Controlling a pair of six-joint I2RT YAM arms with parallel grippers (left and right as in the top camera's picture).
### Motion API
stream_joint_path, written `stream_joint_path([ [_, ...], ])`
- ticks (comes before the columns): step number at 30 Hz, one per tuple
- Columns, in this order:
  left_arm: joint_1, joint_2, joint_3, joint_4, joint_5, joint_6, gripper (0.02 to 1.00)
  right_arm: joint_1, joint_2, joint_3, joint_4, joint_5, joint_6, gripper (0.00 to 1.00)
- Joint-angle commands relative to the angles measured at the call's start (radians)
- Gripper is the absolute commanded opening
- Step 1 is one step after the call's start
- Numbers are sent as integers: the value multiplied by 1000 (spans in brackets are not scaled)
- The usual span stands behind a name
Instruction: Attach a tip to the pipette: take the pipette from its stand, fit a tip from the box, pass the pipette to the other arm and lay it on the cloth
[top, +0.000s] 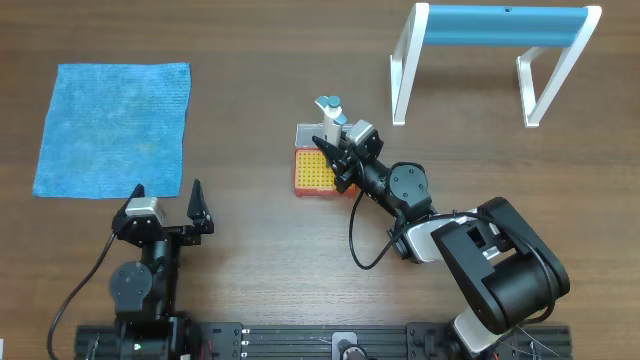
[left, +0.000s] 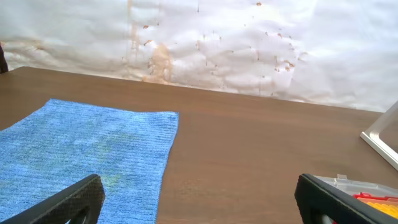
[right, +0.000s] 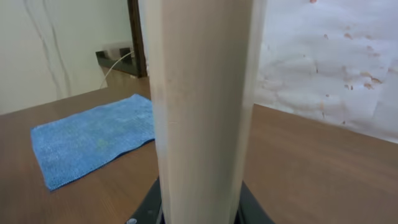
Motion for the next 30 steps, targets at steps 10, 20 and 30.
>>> stream_joint_path([
  [10,-1,-3,-1,-8,8,1,996,6,8,-4,-74,-9,-20,69],
  [20,-1,-3,-1,-8,8,1,993,7,8,-4,-159,-9,-20,73],
  [30,-1,-3,-1,-8,8,1,993,7,60,-4,-89,-10,-15,73],
])
